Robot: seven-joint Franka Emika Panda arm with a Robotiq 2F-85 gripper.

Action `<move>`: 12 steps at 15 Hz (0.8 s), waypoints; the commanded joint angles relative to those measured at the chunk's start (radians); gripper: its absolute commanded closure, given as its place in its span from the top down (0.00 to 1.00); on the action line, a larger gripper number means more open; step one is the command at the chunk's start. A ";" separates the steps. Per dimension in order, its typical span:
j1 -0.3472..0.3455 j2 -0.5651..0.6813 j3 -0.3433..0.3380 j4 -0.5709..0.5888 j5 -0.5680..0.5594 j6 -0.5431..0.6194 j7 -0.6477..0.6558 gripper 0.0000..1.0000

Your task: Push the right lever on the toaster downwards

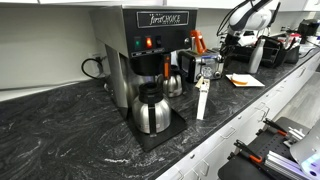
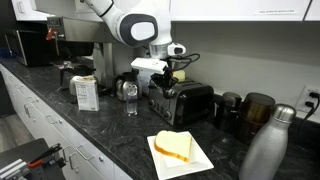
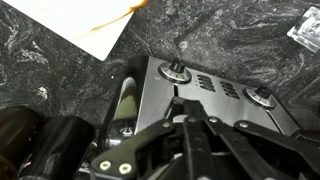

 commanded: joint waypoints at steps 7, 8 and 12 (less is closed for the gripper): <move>-0.034 0.076 0.032 0.029 0.056 0.016 -0.036 0.00; -0.036 0.087 0.036 0.028 0.073 0.018 -0.041 0.00; -0.052 0.137 0.053 0.039 0.127 0.033 -0.078 0.00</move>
